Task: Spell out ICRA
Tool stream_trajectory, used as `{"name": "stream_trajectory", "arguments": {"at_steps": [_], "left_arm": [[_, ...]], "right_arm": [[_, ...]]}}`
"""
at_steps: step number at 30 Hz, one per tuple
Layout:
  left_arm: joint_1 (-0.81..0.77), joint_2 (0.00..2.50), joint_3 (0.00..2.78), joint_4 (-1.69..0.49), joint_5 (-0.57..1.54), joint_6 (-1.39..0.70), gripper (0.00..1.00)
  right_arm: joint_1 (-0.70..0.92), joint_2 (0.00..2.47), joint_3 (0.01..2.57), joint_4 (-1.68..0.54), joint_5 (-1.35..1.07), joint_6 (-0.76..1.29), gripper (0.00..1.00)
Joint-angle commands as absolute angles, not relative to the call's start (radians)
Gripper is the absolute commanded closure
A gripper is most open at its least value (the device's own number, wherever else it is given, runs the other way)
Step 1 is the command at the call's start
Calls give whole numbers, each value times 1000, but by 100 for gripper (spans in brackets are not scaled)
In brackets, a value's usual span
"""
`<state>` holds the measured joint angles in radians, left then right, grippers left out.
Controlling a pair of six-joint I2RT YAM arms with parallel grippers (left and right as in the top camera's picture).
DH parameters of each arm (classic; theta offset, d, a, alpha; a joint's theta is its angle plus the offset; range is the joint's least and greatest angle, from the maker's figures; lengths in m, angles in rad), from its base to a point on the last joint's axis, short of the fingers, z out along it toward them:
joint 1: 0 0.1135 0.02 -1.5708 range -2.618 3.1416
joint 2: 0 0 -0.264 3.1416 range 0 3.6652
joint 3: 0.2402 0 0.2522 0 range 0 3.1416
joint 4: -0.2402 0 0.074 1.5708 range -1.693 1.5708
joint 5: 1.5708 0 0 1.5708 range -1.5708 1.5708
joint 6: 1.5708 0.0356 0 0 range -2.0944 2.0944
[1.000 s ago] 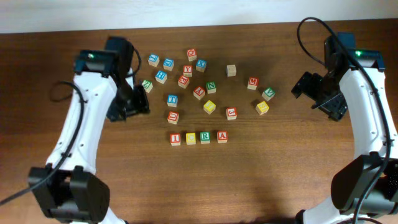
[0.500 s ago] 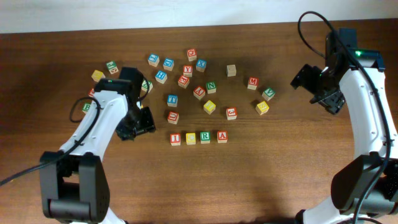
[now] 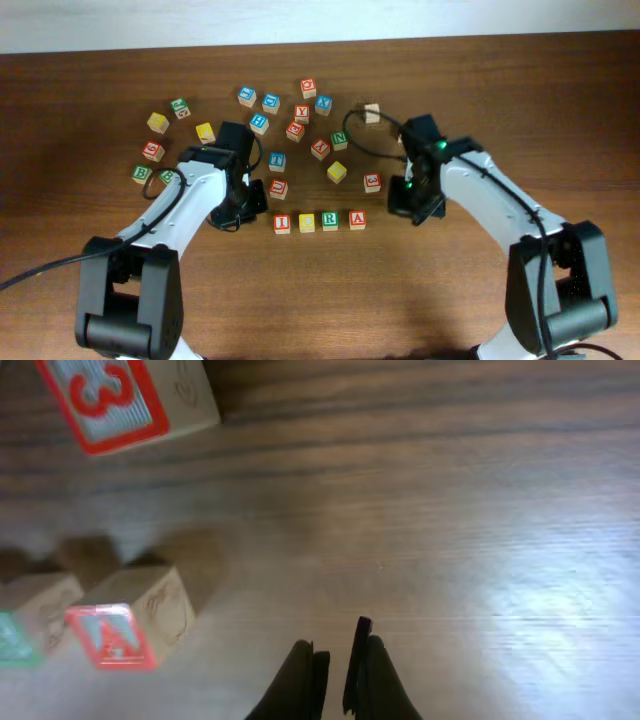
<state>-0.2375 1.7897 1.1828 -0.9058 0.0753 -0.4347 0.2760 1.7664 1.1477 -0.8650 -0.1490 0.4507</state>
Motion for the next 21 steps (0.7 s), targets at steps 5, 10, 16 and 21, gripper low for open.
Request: {"name": "stream_trajectory", "arguments": {"at_steps": [5, 10, 16, 21], "left_arm": [[-238, 1869, 1140, -840, 168, -436, 100], [-242, 1899, 1140, -827, 208, -421, 100], [-282, 1899, 1139, -812, 213, -421, 100], [-282, 1899, 1139, -804, 214, -421, 100]], "right_arm": [[381, 1763, 1039, -697, -232, 506, 96], [388, 1771, 1037, -672, -233, 514, 96], [400, 1827, 1037, -653, -241, 540, 96], [420, 1832, 1037, -615, -249, 540, 96]]}}
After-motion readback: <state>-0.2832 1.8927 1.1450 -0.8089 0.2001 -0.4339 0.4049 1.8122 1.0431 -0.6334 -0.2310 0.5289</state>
